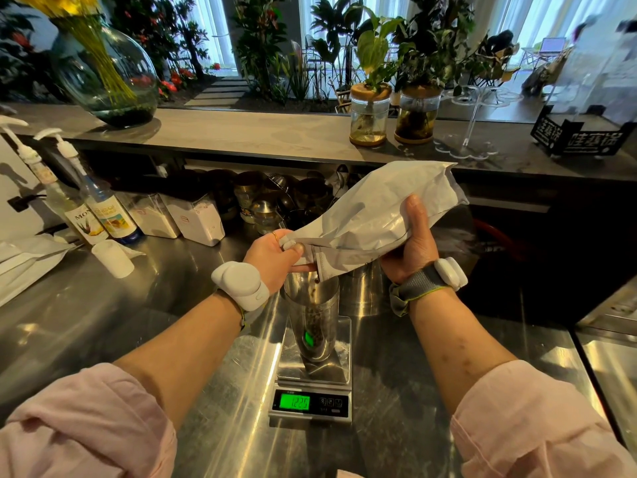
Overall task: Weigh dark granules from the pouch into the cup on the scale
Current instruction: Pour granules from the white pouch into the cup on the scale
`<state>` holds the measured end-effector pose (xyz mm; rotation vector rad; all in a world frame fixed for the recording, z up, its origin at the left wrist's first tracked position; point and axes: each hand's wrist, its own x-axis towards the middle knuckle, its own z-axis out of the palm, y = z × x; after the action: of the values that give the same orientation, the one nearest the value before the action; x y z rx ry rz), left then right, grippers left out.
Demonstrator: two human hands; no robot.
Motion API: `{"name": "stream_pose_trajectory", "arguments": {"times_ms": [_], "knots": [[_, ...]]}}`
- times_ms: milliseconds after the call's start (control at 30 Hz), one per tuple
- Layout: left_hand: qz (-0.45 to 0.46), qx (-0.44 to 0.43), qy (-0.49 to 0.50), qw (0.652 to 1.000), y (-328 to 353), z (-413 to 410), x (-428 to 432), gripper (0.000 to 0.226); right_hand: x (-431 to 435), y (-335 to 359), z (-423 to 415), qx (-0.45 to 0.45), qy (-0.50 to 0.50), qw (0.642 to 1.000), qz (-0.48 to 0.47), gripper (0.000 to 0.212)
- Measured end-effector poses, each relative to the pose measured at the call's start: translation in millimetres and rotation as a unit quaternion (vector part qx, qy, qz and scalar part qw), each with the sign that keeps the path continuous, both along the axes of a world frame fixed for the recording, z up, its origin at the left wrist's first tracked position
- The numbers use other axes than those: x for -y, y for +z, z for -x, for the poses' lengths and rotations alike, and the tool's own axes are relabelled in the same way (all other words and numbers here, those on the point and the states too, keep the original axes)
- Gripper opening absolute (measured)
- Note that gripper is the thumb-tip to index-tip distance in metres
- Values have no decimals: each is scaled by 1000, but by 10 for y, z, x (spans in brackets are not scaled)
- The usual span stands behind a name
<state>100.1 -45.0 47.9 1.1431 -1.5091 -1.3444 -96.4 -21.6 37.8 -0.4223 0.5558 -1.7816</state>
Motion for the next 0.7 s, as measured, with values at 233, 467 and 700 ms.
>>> {"name": "stream_pose_trajectory", "arguments": {"times_ms": [233, 467, 700], "knots": [[-11, -17, -5, 1000, 14, 13, -8, 25, 2, -4, -2, -3, 2, 1000, -26, 115], [-8, -28, -7, 1000, 35, 19, -20, 24, 10, -8, 1, -3, 12, 999, -31, 116], [-4, -25, -7, 1000, 74, 36, -46, 22, 16, -18, 13, -1, 9, 999, -33, 114]]}}
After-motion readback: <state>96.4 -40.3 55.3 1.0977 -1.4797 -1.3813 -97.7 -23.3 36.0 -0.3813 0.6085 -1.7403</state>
